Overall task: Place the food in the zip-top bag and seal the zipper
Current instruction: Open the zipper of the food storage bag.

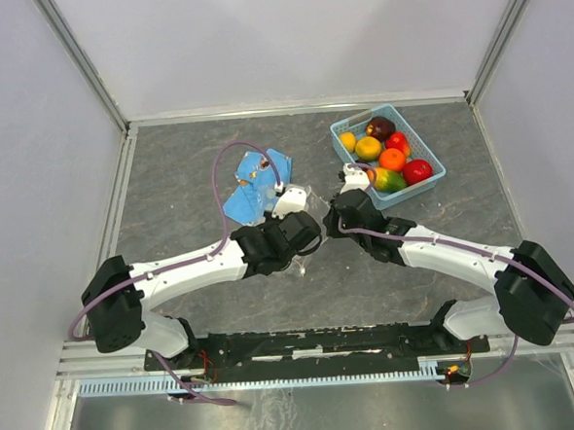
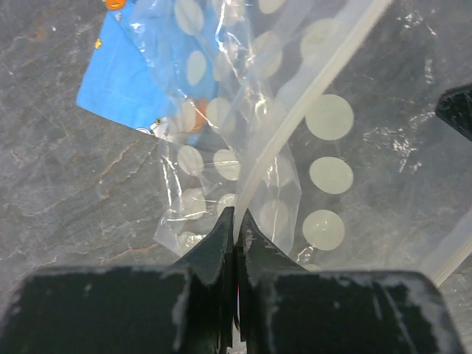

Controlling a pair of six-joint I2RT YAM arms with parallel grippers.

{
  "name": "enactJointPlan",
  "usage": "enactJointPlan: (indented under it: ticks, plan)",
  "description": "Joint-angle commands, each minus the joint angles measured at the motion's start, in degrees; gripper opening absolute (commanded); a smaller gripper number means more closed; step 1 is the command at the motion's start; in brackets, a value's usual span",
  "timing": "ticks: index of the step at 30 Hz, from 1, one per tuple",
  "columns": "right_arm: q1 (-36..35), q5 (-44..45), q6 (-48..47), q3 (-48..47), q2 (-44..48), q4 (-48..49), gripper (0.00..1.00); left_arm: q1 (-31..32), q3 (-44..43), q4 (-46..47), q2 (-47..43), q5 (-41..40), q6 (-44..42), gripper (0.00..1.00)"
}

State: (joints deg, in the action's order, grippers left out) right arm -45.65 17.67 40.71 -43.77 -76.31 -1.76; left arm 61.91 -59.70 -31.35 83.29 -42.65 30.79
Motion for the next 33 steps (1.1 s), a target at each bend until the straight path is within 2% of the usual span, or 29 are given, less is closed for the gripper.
enactJointPlan:
  ticks: [1, 10, 14, 22, 28, 33]
  plan:
    - [-0.1, 3.8, -1.9, -0.6, 1.6, -1.8, 0.02, 0.2, -2.8, -1.8, -3.5, -7.0, 0.9, 0.03]
    - [-0.1, 5.8, -7.2, -3.6, 0.7, -7.0, 0.03, -0.4, -4.8, -0.1, -6.5, -13.4, -4.8, 0.03]
    - [-0.1, 3.1, -9.2, -5.3, 0.2, -7.4, 0.05, -0.7, -4.1, 1.7, -5.9, -13.5, -6.1, 0.03]
    - [-0.1, -1.1, -13.0, -9.3, 0.1, -9.6, 0.21, -2.0, -2.4, 6.6, -3.3, -12.8, -8.3, 0.03]
    - [0.0, -3.7, -16.9, -13.2, 1.6, -12.9, 0.38, -4.4, -3.2, 9.7, -2.0, -9.8, -9.9, 0.03]
    - [0.9, -4.4, -20.6, -16.0, 4.4, -16.2, 0.46, -6.4, -4.8, 9.8, -0.4, -7.7, -11.1, 0.03]
